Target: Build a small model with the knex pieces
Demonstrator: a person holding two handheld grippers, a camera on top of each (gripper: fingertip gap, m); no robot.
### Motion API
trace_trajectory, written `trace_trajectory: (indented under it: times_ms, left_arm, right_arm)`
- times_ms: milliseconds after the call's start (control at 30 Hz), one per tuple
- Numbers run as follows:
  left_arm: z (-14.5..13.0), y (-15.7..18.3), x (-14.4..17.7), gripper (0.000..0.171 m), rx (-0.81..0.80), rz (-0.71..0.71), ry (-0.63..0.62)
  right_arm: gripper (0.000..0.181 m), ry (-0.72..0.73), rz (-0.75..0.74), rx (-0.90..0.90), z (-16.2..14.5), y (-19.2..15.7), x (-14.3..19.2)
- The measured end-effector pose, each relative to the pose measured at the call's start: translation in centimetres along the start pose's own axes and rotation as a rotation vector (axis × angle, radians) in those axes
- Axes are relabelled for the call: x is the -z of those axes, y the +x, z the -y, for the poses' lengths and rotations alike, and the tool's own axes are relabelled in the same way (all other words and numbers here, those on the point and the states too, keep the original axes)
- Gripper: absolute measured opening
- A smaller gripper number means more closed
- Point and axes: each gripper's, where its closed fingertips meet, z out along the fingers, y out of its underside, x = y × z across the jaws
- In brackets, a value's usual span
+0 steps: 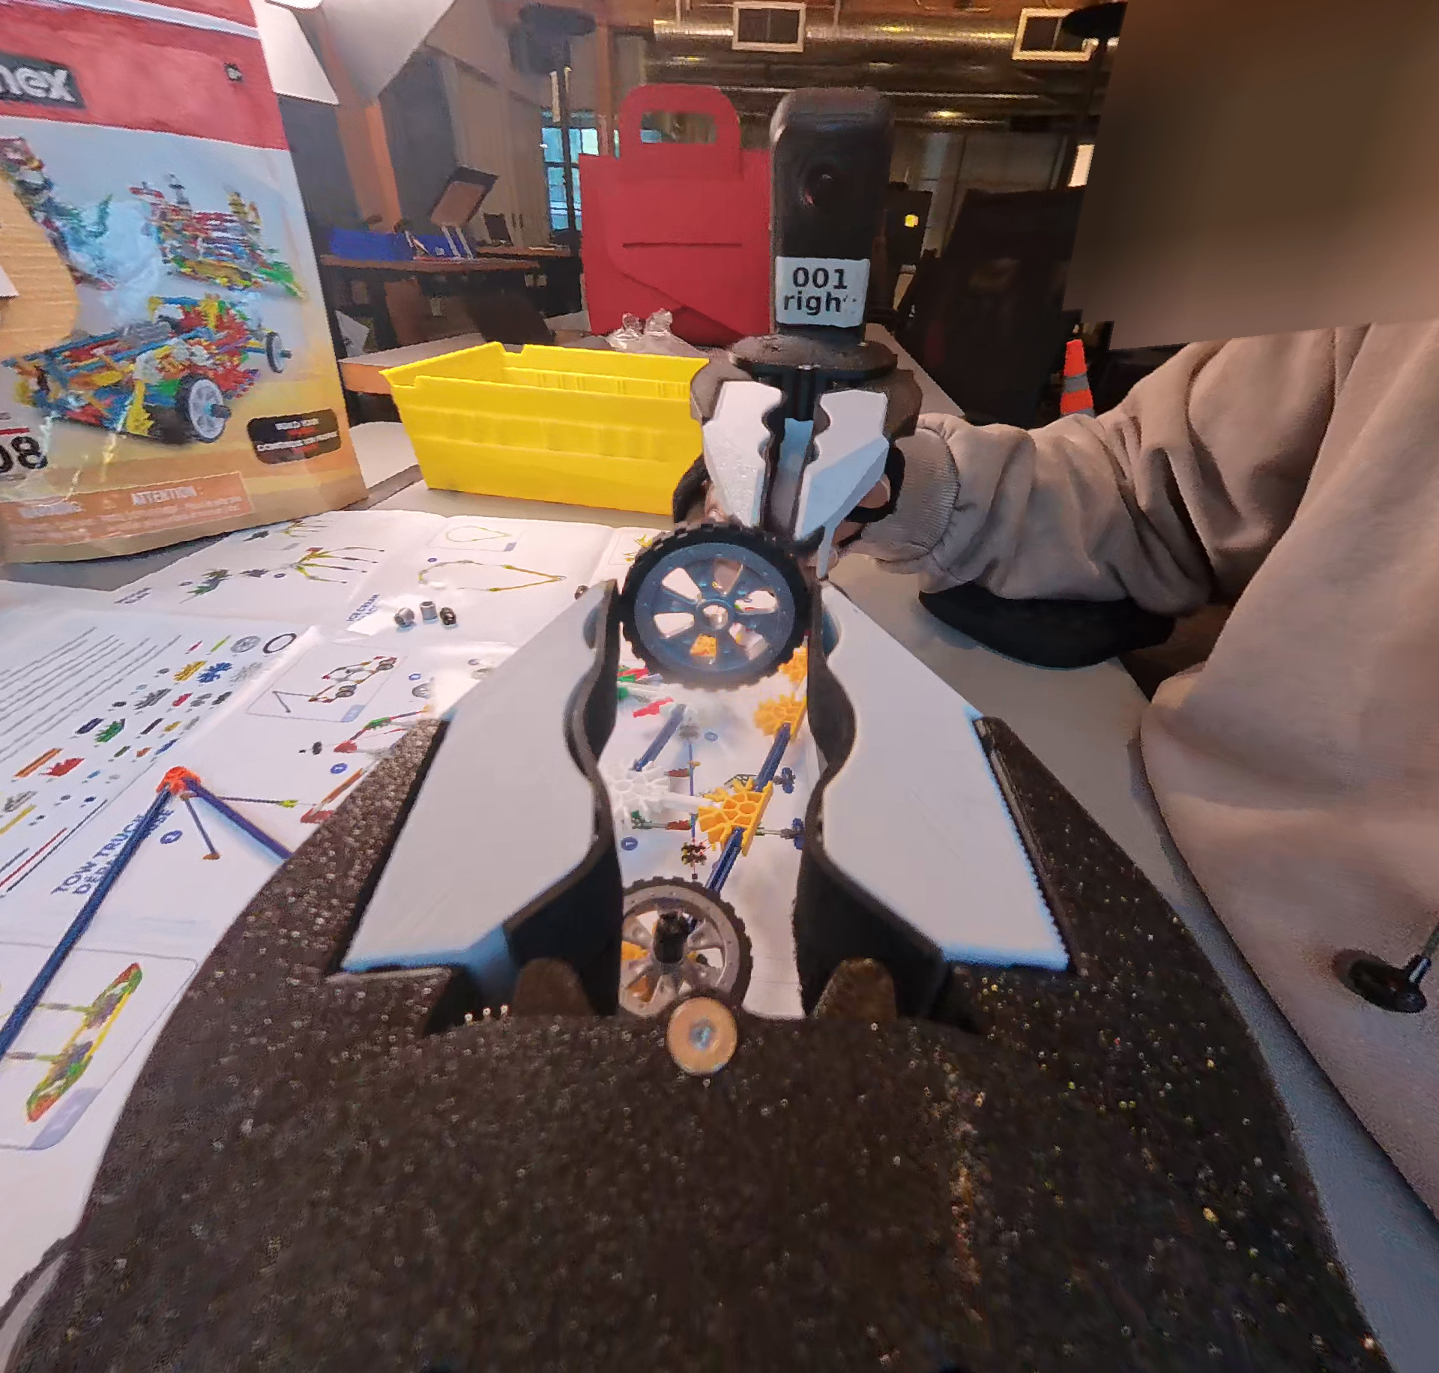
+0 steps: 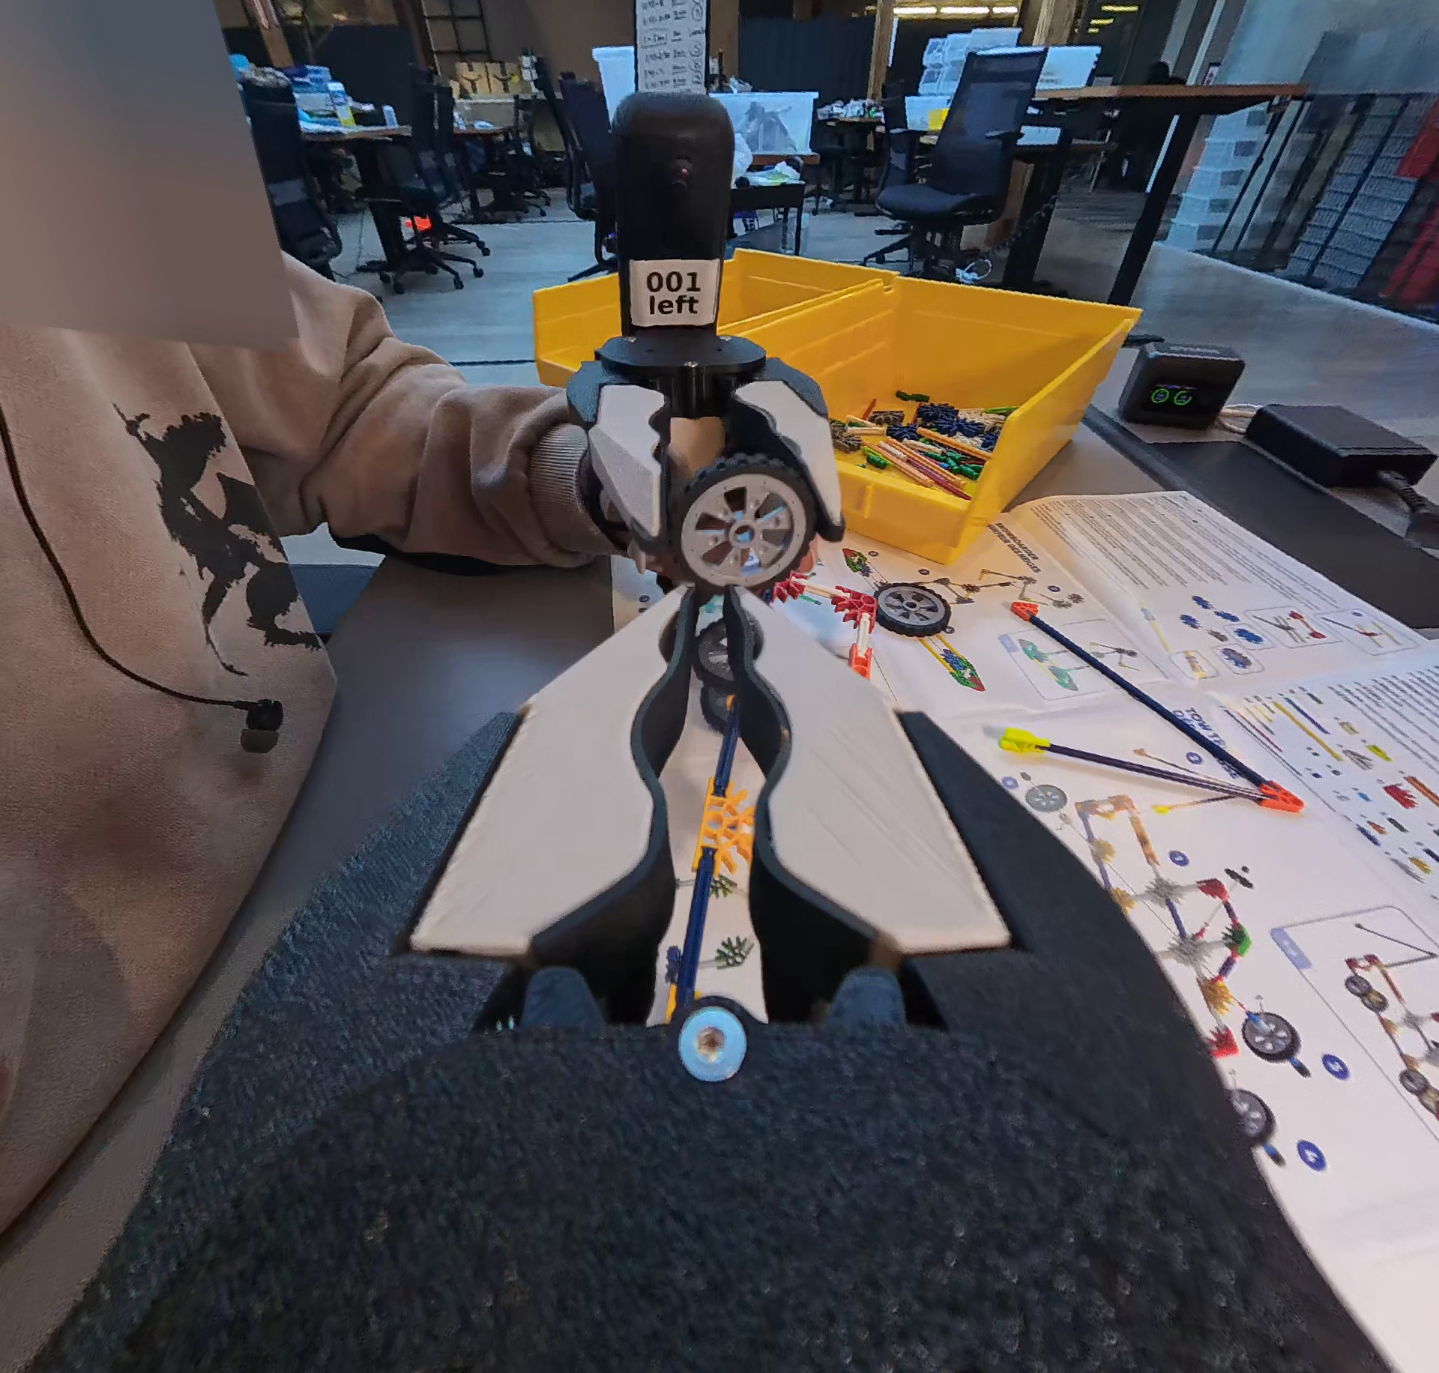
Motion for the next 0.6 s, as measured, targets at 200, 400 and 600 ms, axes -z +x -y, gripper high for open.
trace_trajectory:
  times_ms: [200,400,600]
  left_arm:
    - [1.1,-1.5,1.2,0.046,0.031,0.046,0.053]
    - [1.5,-2.0,1.9,0.046,0.005,0.068,0.042]
    - [1.6,-2.9,2.3,0.046,0.0,0.107,0.038]
  right_arm:
    - [0.011,-0.108,0.052,0.014,-2.3,-1.0,-0.8]
    - [0.016,-0.339,0.206,-0.01,-5.9,-3.2,1.0]
    - [0.016,-0.374,0.25,-0.009,-6.7,-4.6,-0.1]
